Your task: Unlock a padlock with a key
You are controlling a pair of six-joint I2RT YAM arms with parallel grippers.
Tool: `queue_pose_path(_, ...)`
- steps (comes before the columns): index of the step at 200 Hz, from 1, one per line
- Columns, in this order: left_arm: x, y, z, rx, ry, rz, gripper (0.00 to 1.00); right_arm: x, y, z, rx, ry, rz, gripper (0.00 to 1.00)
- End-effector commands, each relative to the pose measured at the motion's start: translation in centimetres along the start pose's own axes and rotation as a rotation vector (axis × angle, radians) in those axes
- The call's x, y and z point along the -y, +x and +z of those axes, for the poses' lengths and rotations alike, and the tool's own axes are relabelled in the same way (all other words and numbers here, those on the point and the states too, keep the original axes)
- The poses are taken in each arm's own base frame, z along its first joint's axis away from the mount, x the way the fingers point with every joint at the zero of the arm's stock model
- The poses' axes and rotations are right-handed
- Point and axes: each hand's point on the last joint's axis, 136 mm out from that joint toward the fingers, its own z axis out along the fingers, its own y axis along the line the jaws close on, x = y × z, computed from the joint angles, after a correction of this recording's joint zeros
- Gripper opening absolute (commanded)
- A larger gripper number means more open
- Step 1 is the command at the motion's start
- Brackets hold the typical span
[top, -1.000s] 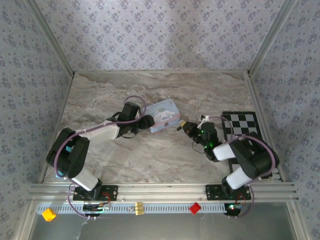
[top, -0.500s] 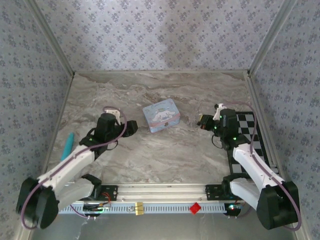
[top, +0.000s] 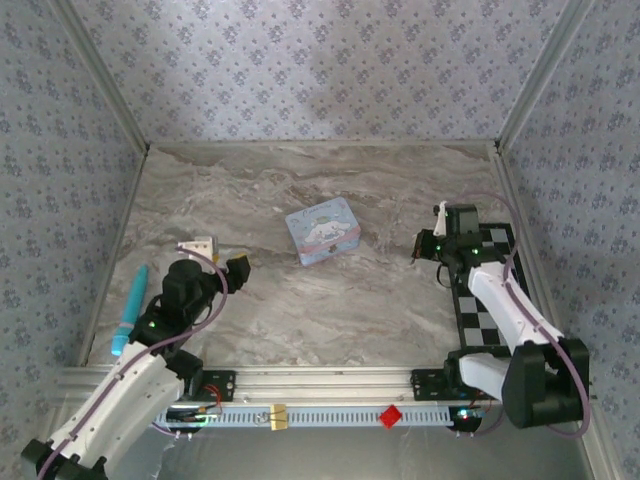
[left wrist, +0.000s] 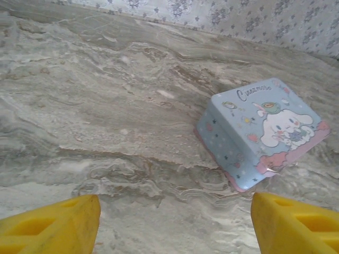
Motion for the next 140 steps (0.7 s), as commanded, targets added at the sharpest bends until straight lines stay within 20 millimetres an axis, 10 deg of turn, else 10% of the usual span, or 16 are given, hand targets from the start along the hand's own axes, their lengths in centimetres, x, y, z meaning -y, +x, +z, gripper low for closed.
queue_pose_path(1, -0.8, -0.1, -0.1, 0.030, -0.035, 0.050, 0.76, 0.6, -0.7, 0.8, -0.039, 0.042, -0.034, 0.00)
queue_pose_path(140, -1.7, 0.2, -0.7, 0.077, -0.058, 0.055, 0.79, 1.5, -0.1, 9.7, -0.235, 0.086, -0.031, 0.00)
